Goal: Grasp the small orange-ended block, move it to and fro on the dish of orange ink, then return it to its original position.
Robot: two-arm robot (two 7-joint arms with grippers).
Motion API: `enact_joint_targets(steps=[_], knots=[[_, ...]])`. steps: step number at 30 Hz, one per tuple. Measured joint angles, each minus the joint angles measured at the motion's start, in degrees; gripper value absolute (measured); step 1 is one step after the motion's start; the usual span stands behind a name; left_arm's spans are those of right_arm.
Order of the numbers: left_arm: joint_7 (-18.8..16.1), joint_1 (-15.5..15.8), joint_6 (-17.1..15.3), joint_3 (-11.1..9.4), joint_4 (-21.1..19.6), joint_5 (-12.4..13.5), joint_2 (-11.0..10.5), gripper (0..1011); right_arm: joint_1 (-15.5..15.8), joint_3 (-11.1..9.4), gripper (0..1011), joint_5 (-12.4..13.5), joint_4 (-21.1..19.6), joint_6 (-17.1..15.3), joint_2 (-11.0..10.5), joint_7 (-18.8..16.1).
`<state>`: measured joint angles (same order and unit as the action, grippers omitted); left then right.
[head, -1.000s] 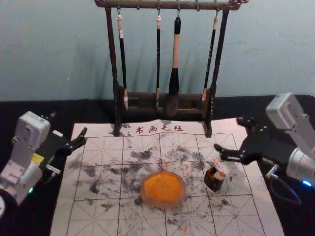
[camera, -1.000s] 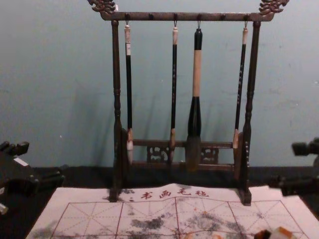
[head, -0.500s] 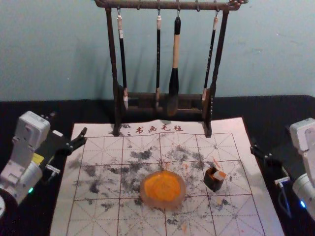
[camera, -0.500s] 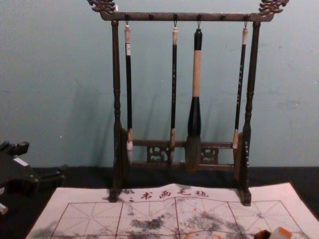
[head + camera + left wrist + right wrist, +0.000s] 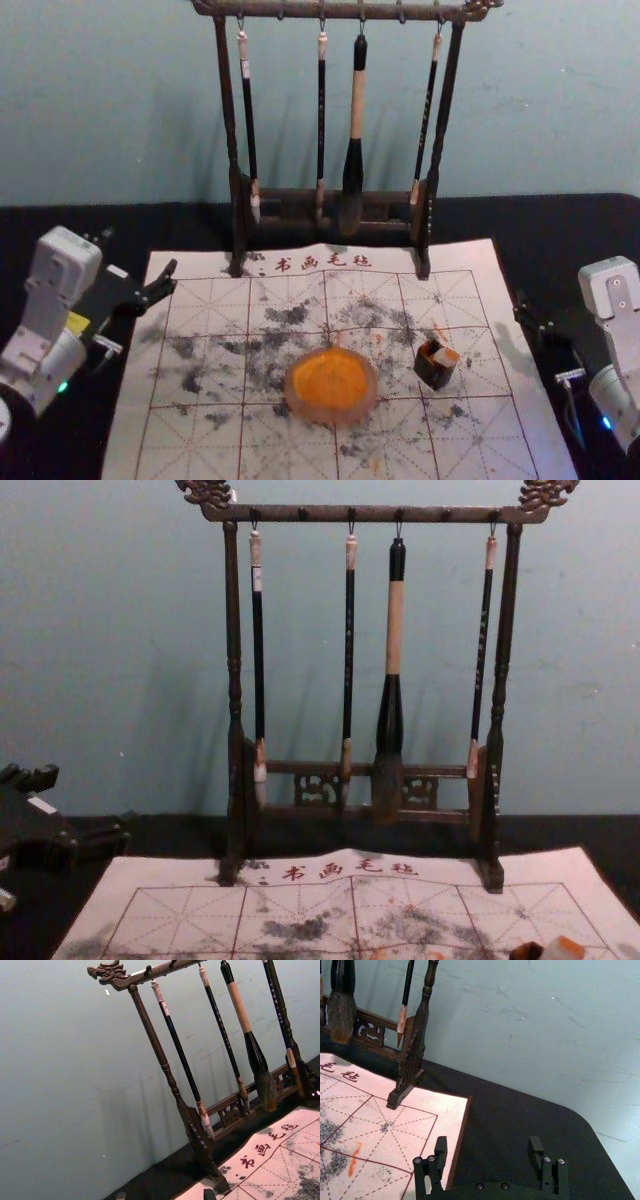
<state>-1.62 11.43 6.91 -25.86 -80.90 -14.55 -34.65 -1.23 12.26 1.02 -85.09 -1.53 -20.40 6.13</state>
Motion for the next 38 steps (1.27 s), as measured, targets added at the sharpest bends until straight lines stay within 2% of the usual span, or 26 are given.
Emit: enact_joint_targets(steps=[38], knots=[[0.0,0.0,0.0,0.0,0.0,0.0,0.0,1001,0.2,0.2,1000,0.1,-0.4,-0.1,-0.2,0.0]])
